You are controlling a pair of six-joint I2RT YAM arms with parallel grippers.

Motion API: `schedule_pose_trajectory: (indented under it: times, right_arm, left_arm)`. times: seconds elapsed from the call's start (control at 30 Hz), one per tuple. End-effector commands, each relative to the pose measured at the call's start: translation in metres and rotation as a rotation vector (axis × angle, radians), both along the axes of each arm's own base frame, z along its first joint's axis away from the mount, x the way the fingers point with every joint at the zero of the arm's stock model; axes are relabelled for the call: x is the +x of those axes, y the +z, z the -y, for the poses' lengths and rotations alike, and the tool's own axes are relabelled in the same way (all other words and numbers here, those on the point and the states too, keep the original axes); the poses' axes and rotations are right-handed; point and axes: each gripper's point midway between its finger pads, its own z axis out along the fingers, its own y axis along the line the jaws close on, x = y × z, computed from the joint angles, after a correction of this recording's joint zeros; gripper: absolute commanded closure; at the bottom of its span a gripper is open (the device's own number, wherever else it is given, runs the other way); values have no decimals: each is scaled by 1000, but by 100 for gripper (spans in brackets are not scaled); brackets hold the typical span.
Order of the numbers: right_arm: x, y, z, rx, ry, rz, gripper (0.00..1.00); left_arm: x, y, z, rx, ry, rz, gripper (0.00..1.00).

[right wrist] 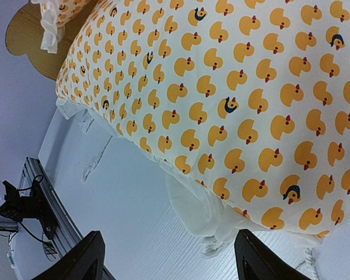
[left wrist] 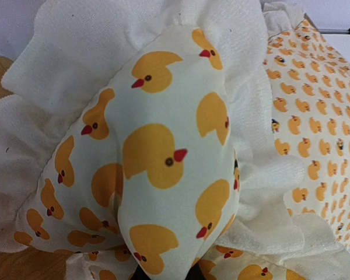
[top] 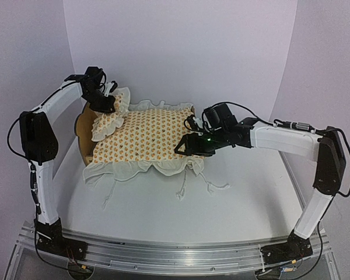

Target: Set up the pet bed

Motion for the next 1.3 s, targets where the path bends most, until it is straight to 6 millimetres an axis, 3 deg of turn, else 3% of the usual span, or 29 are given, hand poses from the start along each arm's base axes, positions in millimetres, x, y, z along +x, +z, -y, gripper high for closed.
schedule_pose_trajectory:
  times: [0.0,0.1,0.17,0.23,0.33,0.47,0.57,0.67,0.77,0.8,0.87,0.97,1.07,1.17,1.27]
  right_arm:
    - [-4,22,3,39,3,32,24]
    - [-6,20,4,38,6,23,24]
    - [-7,19,4,40,8,19,24]
    - [-7,20,3,44,10,19,24]
    - [-2,25,1,48,2,31,24]
    - [14,38,7,45,-63,71,23]
    - [43,42,42,35,-224,58,23]
    - [73,45,104,-12,-413,83,23]
    - [92,39,179,-42,-601,69,22]
    - [96,38,202,-49,-645,71,22]
    - [97,41,247,-102,-719,120,22]
    - [90,39,299,-260,-782,224,18]
    - [76,51,327,-325,-802,342,13]
    - [56,64,328,-280,-769,497,9]
    - [31,65,325,-168,-759,651,4]
  left_arm:
    - [18,8,-23,83,78,124,93]
    - [20,0,-26,145,33,139,73]
    - [23,1,-28,185,12,162,47]
    - [27,10,-27,202,-10,194,33]
    - [25,35,-19,194,-57,254,21]
    - [6,72,1,136,-160,315,16]
    - [-26,114,11,69,-244,397,9]
    - [-50,146,-4,57,-218,491,1]
    - [-63,170,-64,-19,-49,473,1]
    - [-64,171,-96,-40,26,462,1]
    - [-72,166,-147,-23,144,465,1]
    - [-92,133,-193,37,254,434,1]
    - [-118,72,-223,29,353,335,0]
    - [-149,25,-231,21,398,297,1]
    - [-178,-11,-215,-10,372,290,0]
